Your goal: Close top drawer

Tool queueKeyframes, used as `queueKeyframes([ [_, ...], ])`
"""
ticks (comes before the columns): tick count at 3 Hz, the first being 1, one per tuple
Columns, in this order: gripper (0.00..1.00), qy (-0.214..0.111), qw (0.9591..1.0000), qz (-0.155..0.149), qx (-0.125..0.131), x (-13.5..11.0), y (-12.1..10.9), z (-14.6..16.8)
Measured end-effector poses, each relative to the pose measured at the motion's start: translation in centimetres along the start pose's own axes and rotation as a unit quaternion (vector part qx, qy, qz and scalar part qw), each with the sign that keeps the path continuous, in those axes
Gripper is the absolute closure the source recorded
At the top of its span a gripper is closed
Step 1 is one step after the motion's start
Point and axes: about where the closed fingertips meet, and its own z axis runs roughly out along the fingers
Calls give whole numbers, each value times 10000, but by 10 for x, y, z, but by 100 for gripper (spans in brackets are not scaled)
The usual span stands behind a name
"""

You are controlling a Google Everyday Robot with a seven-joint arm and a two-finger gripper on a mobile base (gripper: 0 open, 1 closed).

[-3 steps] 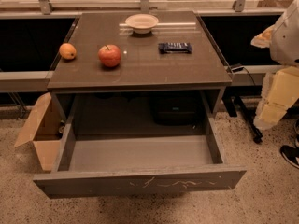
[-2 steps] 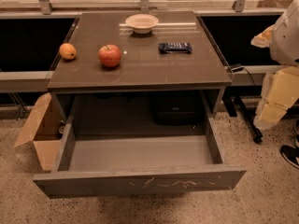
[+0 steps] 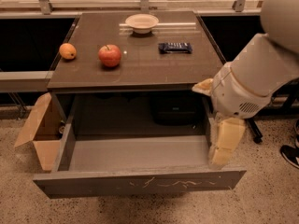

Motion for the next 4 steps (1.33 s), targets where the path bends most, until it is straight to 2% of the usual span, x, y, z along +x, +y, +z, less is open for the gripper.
queueKeyframes([
  [1, 0, -507, 9962, -220, -680, -25, 36, 65],
  [2, 0, -504, 9954, -213, -786, -25, 44, 71],
  [3, 26, -403, 9953, -283, -837, -26, 48, 83],
  [4, 50, -218, 9949, -360, -912, -20, 60, 114],
])
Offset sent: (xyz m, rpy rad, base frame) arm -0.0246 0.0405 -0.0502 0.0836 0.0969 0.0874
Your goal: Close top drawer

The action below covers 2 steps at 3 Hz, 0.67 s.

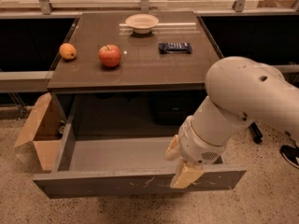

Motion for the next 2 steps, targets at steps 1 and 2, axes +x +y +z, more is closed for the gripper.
queueKeyframes([
  [1, 73, 189, 9997, -42, -177, 8, 8, 37],
  [2, 100, 460, 9980, 66, -436, 22, 15, 82],
])
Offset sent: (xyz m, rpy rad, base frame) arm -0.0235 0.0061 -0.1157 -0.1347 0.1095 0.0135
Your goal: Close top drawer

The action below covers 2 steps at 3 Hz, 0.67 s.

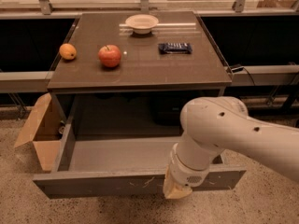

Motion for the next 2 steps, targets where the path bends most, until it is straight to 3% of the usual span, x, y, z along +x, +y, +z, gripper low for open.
queueKeyframes([
  [1, 12, 164, 9997, 75, -144, 3, 1, 23],
  [2, 0, 258, 9994, 208, -67, 10, -7, 33],
])
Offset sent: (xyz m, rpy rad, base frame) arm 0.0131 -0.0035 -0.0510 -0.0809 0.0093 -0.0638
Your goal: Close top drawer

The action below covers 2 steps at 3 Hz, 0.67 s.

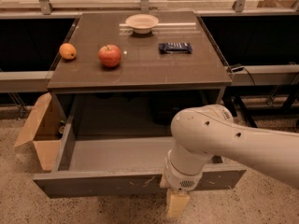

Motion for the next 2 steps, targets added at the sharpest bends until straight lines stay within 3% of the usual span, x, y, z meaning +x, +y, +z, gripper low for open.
queueKeyframes([
  [1, 0, -80, 9999, 83, 123, 8, -7, 0],
  [2, 0, -224, 9987, 189, 415, 24, -32, -6],
])
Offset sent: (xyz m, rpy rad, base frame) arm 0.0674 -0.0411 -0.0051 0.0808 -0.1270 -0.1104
